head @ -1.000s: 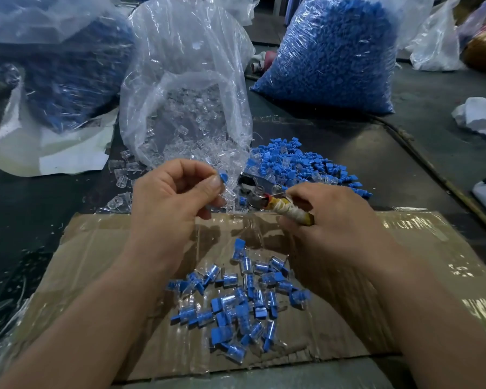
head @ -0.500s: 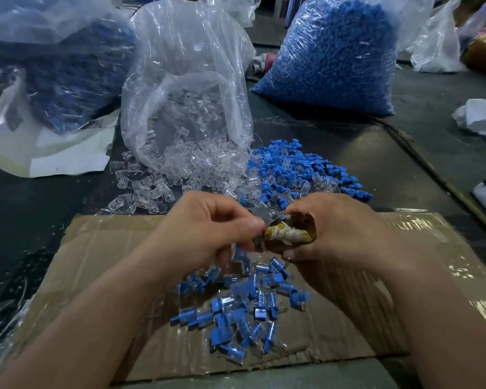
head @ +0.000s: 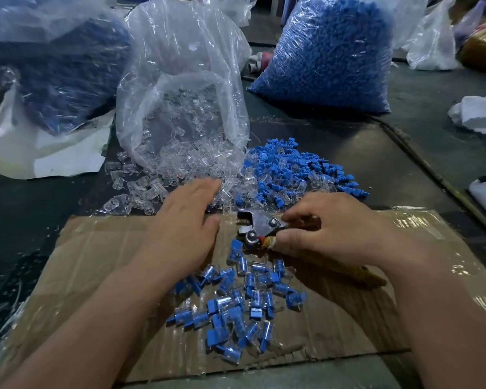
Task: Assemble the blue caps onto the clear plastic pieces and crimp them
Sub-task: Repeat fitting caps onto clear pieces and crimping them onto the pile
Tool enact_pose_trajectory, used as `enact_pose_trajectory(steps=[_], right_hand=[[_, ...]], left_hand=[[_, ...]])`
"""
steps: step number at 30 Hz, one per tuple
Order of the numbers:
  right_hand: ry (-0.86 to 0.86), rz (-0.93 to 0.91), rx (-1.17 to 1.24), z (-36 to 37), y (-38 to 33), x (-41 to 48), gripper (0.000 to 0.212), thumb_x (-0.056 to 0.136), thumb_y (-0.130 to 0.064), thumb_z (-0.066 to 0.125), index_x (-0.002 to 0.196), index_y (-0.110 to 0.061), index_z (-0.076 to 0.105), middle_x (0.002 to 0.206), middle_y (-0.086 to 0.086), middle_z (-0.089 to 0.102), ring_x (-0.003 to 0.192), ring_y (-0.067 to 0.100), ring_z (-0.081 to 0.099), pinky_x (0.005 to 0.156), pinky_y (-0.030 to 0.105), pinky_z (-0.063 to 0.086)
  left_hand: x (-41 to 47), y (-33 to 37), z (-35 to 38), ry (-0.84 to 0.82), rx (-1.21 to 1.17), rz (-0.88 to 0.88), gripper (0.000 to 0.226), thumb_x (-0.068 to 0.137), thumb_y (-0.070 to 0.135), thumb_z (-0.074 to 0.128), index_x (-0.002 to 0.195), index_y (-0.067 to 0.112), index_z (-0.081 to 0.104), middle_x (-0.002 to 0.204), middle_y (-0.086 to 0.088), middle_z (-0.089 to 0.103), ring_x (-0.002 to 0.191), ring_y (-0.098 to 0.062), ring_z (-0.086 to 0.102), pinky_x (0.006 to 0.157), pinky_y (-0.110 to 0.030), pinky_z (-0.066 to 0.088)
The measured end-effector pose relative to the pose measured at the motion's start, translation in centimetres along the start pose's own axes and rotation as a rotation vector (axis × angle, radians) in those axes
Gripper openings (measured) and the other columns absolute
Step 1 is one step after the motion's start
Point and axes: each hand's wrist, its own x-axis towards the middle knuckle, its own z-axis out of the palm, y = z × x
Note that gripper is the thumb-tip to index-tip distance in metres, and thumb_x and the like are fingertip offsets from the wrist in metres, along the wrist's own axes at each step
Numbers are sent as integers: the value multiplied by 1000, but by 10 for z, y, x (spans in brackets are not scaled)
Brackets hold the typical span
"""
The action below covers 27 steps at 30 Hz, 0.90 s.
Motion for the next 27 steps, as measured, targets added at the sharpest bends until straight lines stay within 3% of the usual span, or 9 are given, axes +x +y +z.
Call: enact_pose_trajectory(steps=[2, 4, 6, 10, 15, 19, 22, 24, 27], right_hand=[[76, 15, 64, 1, 0, 0, 55, 58, -76, 38, 87, -36, 60, 85, -21, 52, 82, -1, 50, 69, 21, 41], [195, 43, 106, 1, 3, 1, 21, 75, -58, 52, 79, -38, 57, 79, -23, 53, 77, -5, 49, 63, 15, 36], [332, 71, 122, 0, 9, 2, 11, 82, -46, 57, 77, -36, 58, 74, -22, 55, 71, -6, 50, 59, 14, 33], [466, 131, 197, 1, 13, 4, 13, 85, -36, 61, 72, -35, 58, 69, -19, 58, 66, -2, 53, 57, 15, 36], [557, 175, 218, 4, 18, 8, 13, 86, -32, 61, 73, -33, 59, 68, -22, 55, 66, -3, 52, 58, 13, 36], [538, 148, 190, 9, 18, 14, 8, 87, -23, 61, 90, -24, 68, 73, -22, 51, 69, -7, 48, 61, 8, 33], [468, 60, 113, 15, 11, 21, 14, 86, -24, 62, 97, -22, 70, 81, -12, 55, 73, 0, 48, 69, 16, 36], [424, 43, 64, 19, 8, 28, 20, 86, -31, 60, 105, -26, 67, 88, -7, 55, 79, 5, 45, 73, 22, 33], [339, 88, -2, 25, 8, 35, 39, 87, -39, 55, 126, -31, 54, 90, -8, 42, 87, 8, 39, 77, 24, 29]], left_hand=[[0, 0, 2, -29, 44, 24, 53, 94, 26, 47, 143, 31, 26, 146, 13, 33, 132, -5, 28, 107, -23, 15], [0, 0, -1, 15, 23, 11, 46, 91, 24, 54, 135, 30, 43, 131, 10, 51, 113, -6, 44, 99, -26, 31], [1, 0, -4, 77, -1, 7, 38, 88, 23, 59, 125, 28, 54, 109, 9, 56, 95, -4, 43, 88, -24, 33], [1, -1, -3, 19, 77, -26, 38, 90, 33, 53, 128, 31, 50, 98, 13, 36, 91, 0, 35, 81, -19, 27], [0, 0, -4, 45, 68, -33, 28, 89, 33, 54, 117, 28, 55, 96, 13, 38, 89, -2, 37, 79, -21, 28], [-2, 5, -7, 155, -185, -55, 23, 86, 27, 59, 108, 20, 61, 82, 22, 46, 76, 6, 46, 69, -17, 36], [-5, 11, -11, 159, -391, -99, 21, 83, 22, 63, 104, 19, 65, 81, 18, 57, 72, 3, 57, 66, -12, 44], [-6, 14, -13, 150, -495, -115, 17, 82, 16, 64, 99, 19, 65, 80, 13, 60, 67, 5, 61, 52, -7, 45], [-7, 17, -15, 139, -598, -128, 12, 81, 10, 65, 90, 19, 64, 79, 5, 63, 68, 11, 60, 49, -1, 41]])
